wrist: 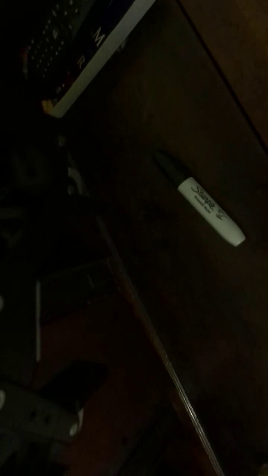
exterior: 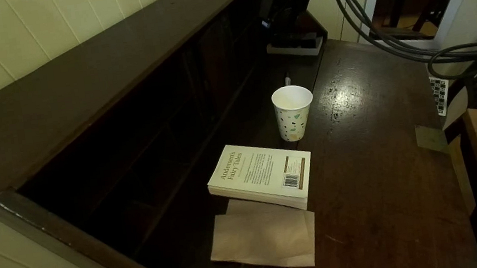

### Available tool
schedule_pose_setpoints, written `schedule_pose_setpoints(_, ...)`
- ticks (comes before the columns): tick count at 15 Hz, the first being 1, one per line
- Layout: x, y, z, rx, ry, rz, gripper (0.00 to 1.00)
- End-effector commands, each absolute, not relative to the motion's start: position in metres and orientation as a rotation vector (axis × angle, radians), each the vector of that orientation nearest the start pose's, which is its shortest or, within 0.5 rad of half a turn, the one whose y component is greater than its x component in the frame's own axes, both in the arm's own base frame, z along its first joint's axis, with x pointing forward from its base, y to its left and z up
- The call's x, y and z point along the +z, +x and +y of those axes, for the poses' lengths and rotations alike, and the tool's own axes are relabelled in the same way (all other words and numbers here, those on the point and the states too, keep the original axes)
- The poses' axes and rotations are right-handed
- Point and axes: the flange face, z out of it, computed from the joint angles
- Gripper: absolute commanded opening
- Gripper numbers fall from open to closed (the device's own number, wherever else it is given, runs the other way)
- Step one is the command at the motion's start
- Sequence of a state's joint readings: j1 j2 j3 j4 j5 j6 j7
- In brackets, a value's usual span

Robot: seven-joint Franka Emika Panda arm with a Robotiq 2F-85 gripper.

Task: Remove the marker from the cup, then put the cup in the cabinet and close the cabinet door

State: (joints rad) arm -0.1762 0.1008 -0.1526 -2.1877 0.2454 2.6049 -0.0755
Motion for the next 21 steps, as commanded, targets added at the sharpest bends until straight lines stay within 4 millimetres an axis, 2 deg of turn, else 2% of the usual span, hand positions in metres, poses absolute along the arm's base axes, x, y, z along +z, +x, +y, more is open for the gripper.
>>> schedule_pose_setpoints(1, 0.385, 0.56, -0.151, -0.492, -3.037, 0.581, 1.0)
schedule_pose_setpoints(7, 0.384, 0.582, -0.082, -0.585, -3.143, 0.476, 1.0)
schedule_pose_setpoints(12, 0.377, 0.592, -0.039, -0.751, -3.193, 0.385, 1.0)
schedule_pose_setpoints(17, 0.365, 0.598, -0.017, -0.909, -3.205, 0.344, 1.0)
schedule_pose_setpoints(18, 0.359, 0.594, -0.013, -0.838, -3.205, 0.315, 1.0)
schedule_pose_setpoints(19, 0.363, 0.591, -0.018, -0.845, -3.207, 0.337, 1.0)
schedule_pose_setpoints(21, 0.358, 0.591, -0.014, -0.831, -3.21, 0.325, 1.0)
